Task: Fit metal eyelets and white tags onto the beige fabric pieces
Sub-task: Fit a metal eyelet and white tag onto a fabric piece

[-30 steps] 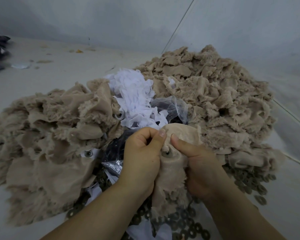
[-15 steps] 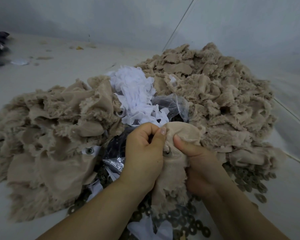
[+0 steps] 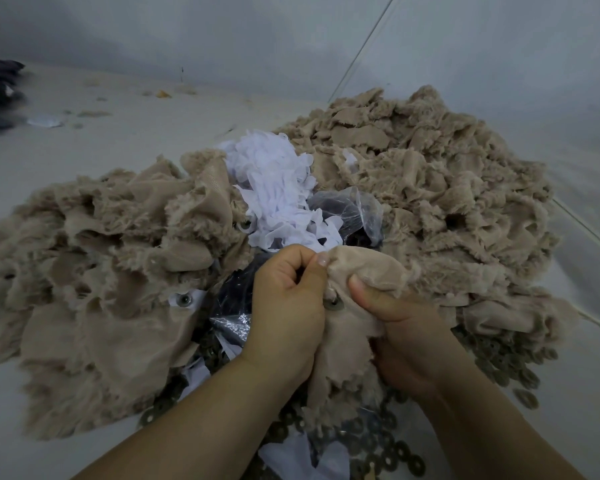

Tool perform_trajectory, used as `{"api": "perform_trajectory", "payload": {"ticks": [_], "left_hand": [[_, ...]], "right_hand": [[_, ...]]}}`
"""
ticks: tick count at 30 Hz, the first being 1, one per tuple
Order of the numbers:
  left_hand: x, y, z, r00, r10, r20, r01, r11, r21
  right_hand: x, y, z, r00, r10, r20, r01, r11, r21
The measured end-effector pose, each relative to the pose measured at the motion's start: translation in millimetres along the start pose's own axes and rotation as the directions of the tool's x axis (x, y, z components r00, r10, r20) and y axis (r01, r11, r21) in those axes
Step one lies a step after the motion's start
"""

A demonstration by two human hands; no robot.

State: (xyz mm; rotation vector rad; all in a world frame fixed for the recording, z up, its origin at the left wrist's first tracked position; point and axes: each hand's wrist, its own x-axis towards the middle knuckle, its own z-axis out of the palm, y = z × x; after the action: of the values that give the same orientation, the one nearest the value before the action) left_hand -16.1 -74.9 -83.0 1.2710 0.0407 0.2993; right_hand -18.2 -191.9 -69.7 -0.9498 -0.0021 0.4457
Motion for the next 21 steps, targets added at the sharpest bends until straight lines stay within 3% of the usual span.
{"api": "perform_trajectory", "payload": {"ticks": [7,11,16,21], "left_hand": [[-2.9,-0.7,0.9,0.998,0.042,0.050,-0.043,0.999,0.022],[-3.5,0.9,2.6,0.997,0.033,0.067,-0.033,0.999,-0.005],[2.1,2.9,0.4,0.999,0.029,0.032,-0.028,0.999,-0.016],[4.2,0.8,-0.4,1.000,-0.007,0.012,0.008,0.996,-0.092]], "right_hand": [[0.0,-5.6,-4.8,0.999,0.037,0.004,-0.036,0.999,-0.040],[1.0,-5.7,-5.4,0.999,0.045,-0.014,-0.045,0.999,0.029],[0.4,-17.4,-8.1,0.987,0.062,0.148,-0.091,0.976,0.196],[6.1,-10.9,-13.0,1.000,-0.010,-0.004,0.010,0.998,-0.055]]}}
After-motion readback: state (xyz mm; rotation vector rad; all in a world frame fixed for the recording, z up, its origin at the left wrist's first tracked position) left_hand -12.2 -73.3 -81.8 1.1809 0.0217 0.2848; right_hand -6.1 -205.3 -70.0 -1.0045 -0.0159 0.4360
